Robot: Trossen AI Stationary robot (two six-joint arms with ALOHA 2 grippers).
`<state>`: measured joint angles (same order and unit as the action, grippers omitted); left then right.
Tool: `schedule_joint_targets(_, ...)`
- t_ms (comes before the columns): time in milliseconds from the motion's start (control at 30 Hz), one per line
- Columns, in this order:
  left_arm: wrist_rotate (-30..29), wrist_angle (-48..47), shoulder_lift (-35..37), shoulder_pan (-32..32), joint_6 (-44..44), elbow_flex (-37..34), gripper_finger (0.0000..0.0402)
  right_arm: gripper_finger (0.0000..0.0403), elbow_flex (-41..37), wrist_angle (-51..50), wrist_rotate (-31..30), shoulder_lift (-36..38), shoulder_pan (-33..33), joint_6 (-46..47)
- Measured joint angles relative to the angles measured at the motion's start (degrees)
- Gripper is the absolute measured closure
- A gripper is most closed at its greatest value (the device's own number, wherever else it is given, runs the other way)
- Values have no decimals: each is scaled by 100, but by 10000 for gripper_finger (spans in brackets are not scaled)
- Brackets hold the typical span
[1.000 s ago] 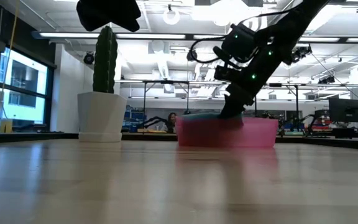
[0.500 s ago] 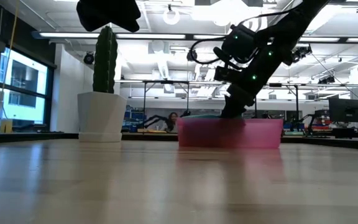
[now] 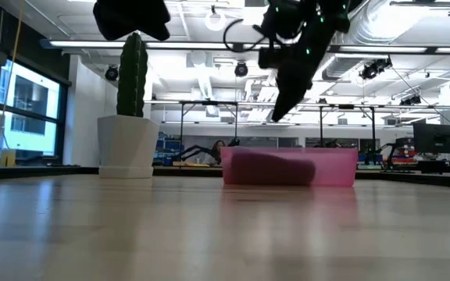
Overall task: Roll microfiber towels into tight, uniform cylinder then place into a basket
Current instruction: Roll the yellow microfiber cloth
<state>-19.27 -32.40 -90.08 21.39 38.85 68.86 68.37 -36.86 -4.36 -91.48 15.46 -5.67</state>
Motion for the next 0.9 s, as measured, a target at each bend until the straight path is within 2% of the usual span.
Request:
schedule_joint_targets(133,627,-235,0,2,113,0,308,222,373,-367,652,0,-227,298)
schedule_joint_targets(300,1876,-766,0,122,824,0,308,222,506,-453,1341,4,-789,584)
schedule_joint_targets(400,2462,-1213,0,458,1401,0,308,222,497,-456,1654,4,-1262,592)
schedule_joint_targets(500,2825,-1573,0,925,2139,0,308,222,493,-444,1653,4,-1785,590)
schedule_joint_targets(667,2609,-1856,-41,1754,3278,5,308,222,489,-153,1285,4,-2604,944)
schedule_joint_targets(833,1611,-1911,-223,2264,4158,9,308,222,484,318,592,4,-3332,1120)
schedule_joint_targets(900,1439,-1950,-372,2356,4284,5,308,222,484,499,391,0,-3606,1040)
